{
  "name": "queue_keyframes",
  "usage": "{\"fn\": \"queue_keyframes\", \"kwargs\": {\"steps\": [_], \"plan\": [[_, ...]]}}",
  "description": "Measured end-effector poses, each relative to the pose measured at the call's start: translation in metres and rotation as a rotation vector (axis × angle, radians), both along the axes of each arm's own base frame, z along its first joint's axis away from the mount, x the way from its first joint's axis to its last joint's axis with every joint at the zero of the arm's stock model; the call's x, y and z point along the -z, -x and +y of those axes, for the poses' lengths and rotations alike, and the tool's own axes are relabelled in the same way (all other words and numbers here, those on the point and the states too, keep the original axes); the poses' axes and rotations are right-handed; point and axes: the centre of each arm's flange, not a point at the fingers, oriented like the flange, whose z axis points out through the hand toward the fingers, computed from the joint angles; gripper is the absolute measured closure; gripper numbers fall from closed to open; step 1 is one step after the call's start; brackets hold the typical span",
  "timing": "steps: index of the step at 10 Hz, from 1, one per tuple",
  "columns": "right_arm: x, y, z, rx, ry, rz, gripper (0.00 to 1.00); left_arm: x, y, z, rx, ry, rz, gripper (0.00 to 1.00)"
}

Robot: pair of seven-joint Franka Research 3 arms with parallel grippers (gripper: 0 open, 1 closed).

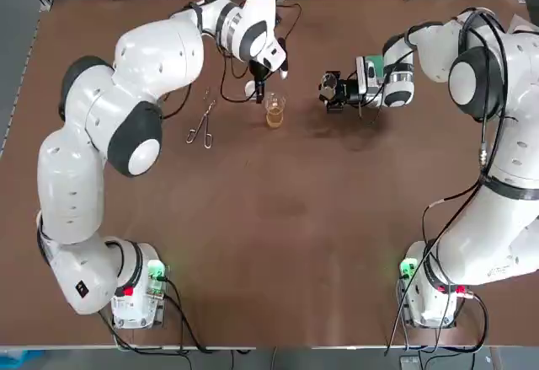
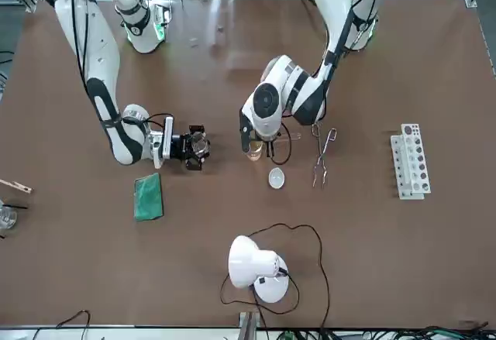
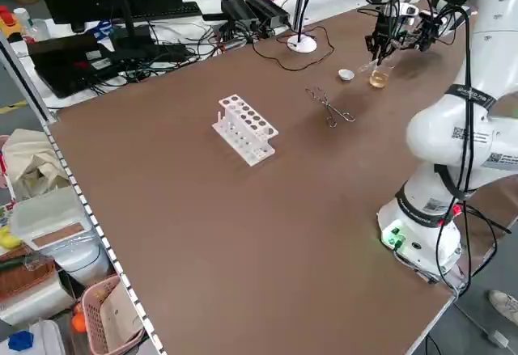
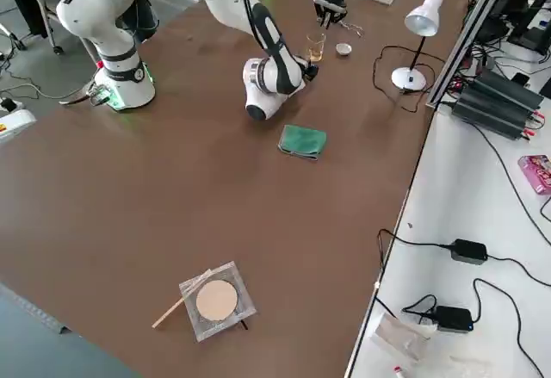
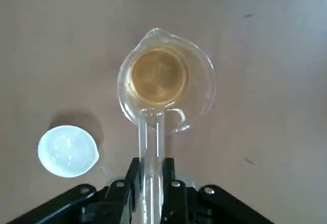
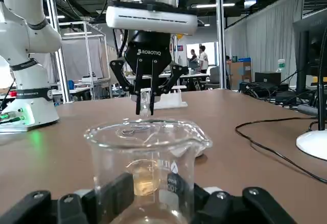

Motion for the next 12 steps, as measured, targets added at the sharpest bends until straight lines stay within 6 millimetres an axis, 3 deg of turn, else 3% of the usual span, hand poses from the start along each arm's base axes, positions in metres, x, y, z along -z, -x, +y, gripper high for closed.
{"fn": "queue_keyframes", "kwargs": {"steps": [12], "plan": [[0.0, 0.0, 0.0, 0.0, 0.0, 0.0, 0.61, -0.0026, 0.002, -0.0058, 0.025, -0.045, -0.005, 0.79]]}}
